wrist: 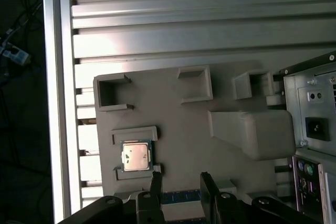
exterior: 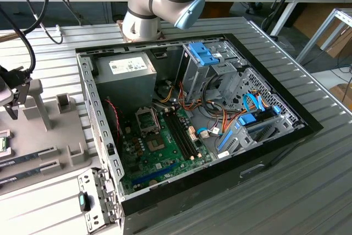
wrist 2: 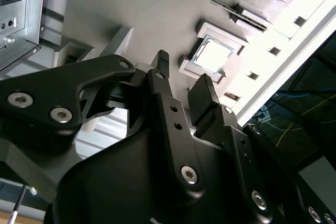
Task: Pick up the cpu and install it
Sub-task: 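Pick up the cpu and move it towards the insertion slot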
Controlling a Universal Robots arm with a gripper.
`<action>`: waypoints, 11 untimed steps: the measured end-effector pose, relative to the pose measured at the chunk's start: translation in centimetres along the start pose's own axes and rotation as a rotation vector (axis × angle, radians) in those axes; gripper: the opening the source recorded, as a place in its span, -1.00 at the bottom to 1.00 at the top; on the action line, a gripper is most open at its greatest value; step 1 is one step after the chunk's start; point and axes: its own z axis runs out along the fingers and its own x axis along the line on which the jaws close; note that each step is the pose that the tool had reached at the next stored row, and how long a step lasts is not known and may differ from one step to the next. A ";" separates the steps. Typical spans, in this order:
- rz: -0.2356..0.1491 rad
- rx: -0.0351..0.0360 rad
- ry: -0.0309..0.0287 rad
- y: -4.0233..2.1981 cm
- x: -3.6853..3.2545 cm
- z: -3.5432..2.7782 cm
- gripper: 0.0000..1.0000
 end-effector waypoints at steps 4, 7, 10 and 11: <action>0.000 0.0000 0.0000 -0.01 0.00 0.17 -0.16; 0.000 0.0000 0.0000 -0.01 0.00 0.26 -0.16; 0.000 0.0000 0.0000 -0.02 0.01 0.34 -0.16; 0.000 0.0000 0.0000 -0.02 0.01 0.37 -0.16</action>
